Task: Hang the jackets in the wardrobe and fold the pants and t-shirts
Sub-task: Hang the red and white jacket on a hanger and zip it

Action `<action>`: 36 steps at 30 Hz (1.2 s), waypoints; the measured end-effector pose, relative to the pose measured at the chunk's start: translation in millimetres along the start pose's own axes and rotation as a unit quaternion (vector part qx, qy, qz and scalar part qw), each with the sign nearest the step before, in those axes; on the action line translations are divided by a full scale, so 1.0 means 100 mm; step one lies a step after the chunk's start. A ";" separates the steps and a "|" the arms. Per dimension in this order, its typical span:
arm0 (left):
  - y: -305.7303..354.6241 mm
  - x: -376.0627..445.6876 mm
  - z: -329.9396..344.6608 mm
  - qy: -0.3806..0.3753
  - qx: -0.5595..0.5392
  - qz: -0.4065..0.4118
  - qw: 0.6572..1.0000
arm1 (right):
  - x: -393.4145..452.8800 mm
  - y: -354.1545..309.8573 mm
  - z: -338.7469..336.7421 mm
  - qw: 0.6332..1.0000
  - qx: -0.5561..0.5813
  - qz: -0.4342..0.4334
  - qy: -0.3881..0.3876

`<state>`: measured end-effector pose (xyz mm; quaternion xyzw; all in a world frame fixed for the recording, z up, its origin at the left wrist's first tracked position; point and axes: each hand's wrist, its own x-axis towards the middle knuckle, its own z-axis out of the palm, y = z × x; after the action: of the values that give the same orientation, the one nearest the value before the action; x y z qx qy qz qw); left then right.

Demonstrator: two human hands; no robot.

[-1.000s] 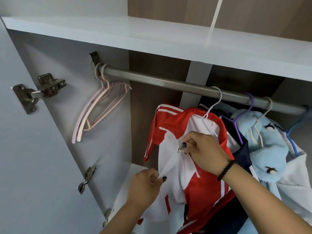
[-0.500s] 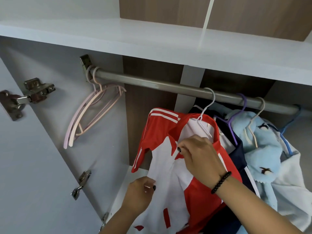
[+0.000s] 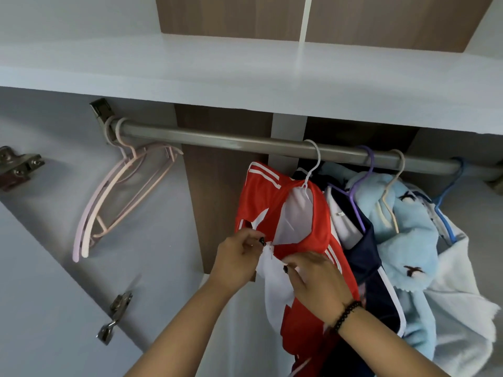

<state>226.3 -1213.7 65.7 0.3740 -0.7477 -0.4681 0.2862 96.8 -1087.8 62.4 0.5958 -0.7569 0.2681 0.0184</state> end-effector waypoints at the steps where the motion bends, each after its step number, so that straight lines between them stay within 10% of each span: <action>1: 0.00 0.05 0.03 0.004 0.016 0.000 1.000 | 0.03 0.02 -0.03 0.999 0.023 0.038 0.006; 10: -0.46 0.53 0.27 -0.147 0.084 -0.038 0.985 | 0.27 -0.09 0.16 0.982 0.085 0.163 0.038; 18: -0.69 0.79 0.32 -0.193 -0.120 -0.129 0.965 | 0.59 -0.20 0.54 0.965 -0.242 0.098 -0.009; 36: -0.80 0.43 0.32 -0.222 -0.010 0.005 0.975 | 0.36 -0.07 0.45 0.993 -0.083 0.049 0.071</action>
<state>201.2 -1256.2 -16.9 0.2542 -0.7898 -0.5455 0.1186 105.7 -1140.0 39.3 0.5336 -0.8016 0.2466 0.1085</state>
